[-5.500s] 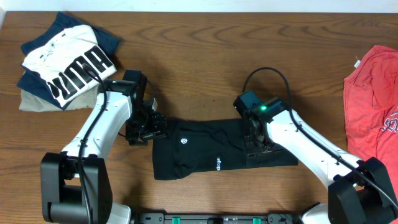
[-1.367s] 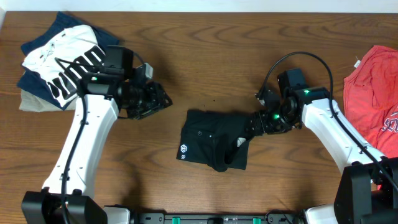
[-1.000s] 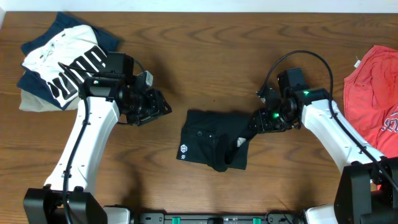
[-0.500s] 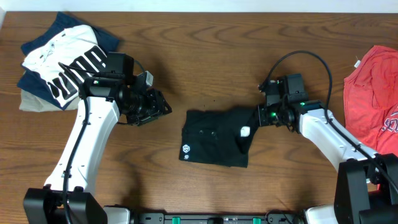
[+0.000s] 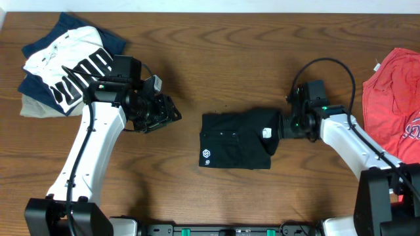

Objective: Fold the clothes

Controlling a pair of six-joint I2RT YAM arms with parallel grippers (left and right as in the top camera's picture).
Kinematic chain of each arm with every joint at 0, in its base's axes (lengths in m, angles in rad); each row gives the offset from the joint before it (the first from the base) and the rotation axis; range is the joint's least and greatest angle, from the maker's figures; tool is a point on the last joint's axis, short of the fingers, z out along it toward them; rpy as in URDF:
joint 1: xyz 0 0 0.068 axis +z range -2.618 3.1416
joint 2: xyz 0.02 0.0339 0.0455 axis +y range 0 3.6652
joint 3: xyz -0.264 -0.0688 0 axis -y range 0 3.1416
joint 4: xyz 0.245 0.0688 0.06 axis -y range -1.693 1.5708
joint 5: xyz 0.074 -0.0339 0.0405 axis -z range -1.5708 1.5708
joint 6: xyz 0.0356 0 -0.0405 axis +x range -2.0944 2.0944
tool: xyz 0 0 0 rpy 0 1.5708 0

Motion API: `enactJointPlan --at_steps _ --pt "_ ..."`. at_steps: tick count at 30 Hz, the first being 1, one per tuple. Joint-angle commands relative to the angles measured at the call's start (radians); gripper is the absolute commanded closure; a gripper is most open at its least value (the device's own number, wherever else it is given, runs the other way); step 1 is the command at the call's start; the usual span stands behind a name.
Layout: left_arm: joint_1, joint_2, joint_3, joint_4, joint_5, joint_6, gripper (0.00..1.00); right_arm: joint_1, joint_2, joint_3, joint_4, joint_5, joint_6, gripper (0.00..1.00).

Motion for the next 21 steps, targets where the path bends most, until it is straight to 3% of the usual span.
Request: enactJointPlan --at_steps 1,10,18,21 --pt "-0.011 0.003 -0.006 0.005 -0.005 0.035 0.43 -0.010 -0.082 0.082 -0.084 -0.086 0.011 0.38" --pt "-0.135 0.070 -0.008 0.119 -0.010 0.167 0.37 0.019 -0.143 0.088 -0.250 -0.298 0.099 0.31" --pt "-0.220 0.254 -0.008 0.195 -0.061 0.166 0.37 0.061 -0.143 -0.010 -0.210 -0.298 0.193 0.33" --pt "-0.251 0.320 -0.008 0.212 -0.061 0.166 0.37 0.083 -0.143 -0.077 -0.130 -0.311 0.249 0.38"
